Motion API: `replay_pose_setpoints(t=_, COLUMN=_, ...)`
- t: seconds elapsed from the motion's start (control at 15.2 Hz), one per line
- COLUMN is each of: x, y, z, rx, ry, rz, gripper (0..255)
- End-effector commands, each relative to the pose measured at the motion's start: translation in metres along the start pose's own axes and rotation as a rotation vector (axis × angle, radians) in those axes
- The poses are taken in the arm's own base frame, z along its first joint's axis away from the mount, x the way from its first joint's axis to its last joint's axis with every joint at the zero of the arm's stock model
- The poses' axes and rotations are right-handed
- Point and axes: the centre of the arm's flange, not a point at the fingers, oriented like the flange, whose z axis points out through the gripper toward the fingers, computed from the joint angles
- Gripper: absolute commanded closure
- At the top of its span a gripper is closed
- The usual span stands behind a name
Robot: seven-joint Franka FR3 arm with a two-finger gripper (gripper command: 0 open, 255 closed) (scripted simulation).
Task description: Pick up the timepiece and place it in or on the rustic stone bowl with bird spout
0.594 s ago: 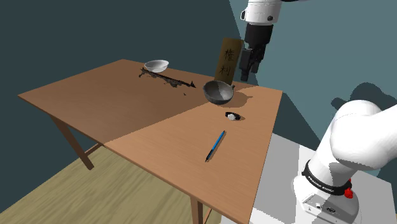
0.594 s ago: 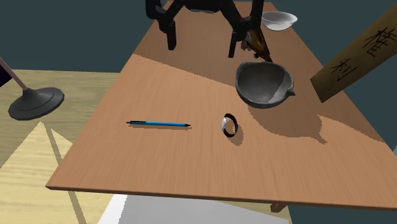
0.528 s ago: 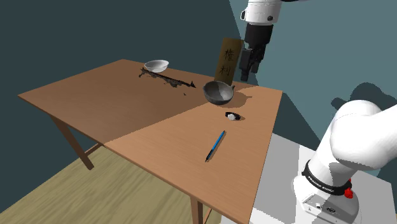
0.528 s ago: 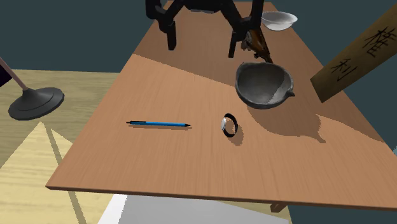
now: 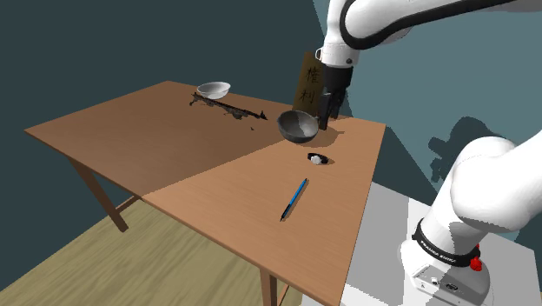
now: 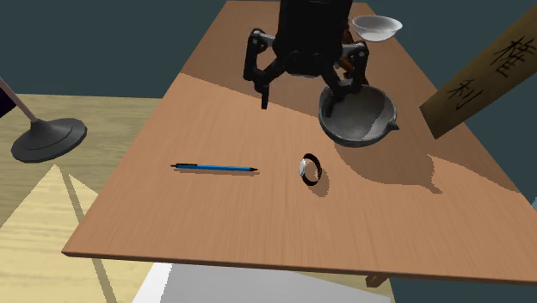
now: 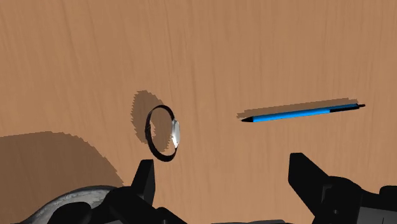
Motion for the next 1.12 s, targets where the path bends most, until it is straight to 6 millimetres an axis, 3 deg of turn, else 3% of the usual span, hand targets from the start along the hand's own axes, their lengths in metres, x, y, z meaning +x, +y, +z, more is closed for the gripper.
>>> replay_pose_setpoints(t=0.0, x=0.009, y=0.011, z=0.024, rx=0.009, ry=-0.003, rz=-0.018, gripper=0)
replay_pose_setpoints(t=0.46, x=0.044, y=0.046, z=0.101, rx=0.038, ry=-0.022, rz=-0.075, gripper=0)
replay_pose_setpoints(t=1.06, x=0.043, y=0.045, z=0.141, rx=0.038, ry=-0.022, rz=-0.075, gripper=0)
